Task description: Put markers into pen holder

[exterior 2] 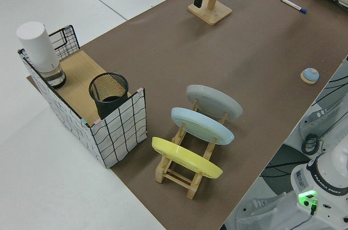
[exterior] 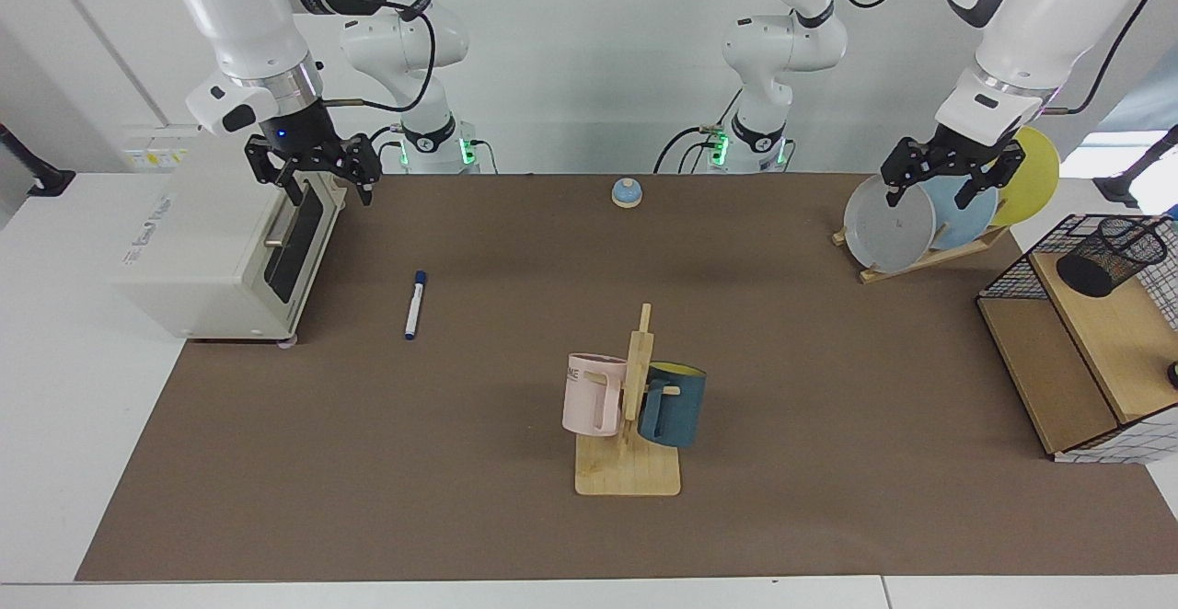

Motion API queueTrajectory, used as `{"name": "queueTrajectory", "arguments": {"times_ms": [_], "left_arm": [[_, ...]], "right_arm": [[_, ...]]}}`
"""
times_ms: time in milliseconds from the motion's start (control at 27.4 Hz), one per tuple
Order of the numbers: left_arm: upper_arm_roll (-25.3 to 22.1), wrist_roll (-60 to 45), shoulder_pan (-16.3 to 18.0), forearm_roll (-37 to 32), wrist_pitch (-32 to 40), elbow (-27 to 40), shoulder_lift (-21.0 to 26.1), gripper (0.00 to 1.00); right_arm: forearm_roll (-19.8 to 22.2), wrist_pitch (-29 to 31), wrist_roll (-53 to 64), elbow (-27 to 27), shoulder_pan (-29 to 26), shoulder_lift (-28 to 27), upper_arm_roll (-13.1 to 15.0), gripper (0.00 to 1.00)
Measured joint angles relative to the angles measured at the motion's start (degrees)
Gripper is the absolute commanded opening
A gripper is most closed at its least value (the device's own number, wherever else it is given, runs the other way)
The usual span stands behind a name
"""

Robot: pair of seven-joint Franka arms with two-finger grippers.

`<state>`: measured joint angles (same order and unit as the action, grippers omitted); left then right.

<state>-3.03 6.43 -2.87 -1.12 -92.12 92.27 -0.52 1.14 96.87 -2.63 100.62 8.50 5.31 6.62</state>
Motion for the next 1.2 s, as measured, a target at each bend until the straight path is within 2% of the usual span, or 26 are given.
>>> {"name": "queueTrajectory", "arguments": {"times_ms": [657, 912, 1204], "left_arm": [[-0.02, 0.0, -0.3, 0.01, 0.0, 0.08, 0.0, 1.0], [-0.03, 0.0, -0.44, 0.01, 0.0, 0.23, 0.0, 1.0], [-0.02, 0.0, -0.63, 0.01, -0.03, 0.41, 0.0, 1.0]], "right_arm": [[0.12, -0.9, 0.0, 0.08, -1.29, 0.1, -0.16, 1.0], [0.1, 1.86, -0.34, 2.49, -1.22, 0.02, -0.54, 1.0], [0.05, 10.66, -6.35, 9.61, 1.51, -1.77, -1.02, 1.0]]}}
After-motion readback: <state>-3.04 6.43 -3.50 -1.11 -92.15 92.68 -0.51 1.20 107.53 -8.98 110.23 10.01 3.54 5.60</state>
